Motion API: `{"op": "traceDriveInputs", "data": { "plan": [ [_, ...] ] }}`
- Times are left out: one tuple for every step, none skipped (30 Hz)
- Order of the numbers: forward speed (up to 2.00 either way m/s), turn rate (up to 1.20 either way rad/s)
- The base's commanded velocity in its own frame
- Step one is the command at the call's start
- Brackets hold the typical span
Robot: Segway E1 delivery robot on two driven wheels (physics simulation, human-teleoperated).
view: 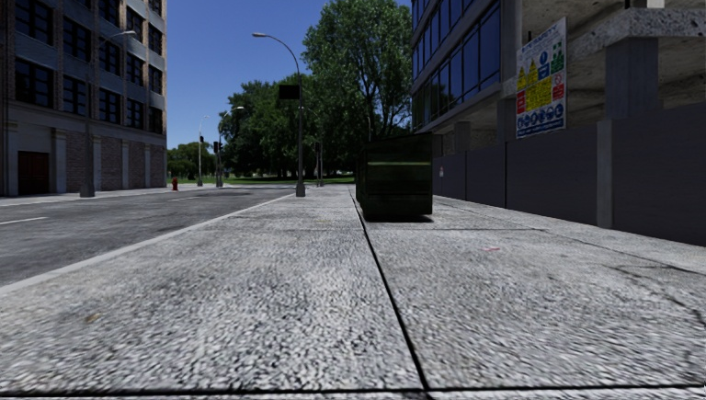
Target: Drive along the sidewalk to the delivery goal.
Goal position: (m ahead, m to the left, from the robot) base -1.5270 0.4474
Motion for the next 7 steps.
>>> {"op": "traceDriveInputs", "data": {
  "plan": [
    [0.0, 0.0],
    [0.0, 0.0],
    [0.0, 0.0],
    [0.0, 0.0],
    [0.0, 0.0],
    [0.0, 0.0],
    [0.0, 0.0]
  ]
}}
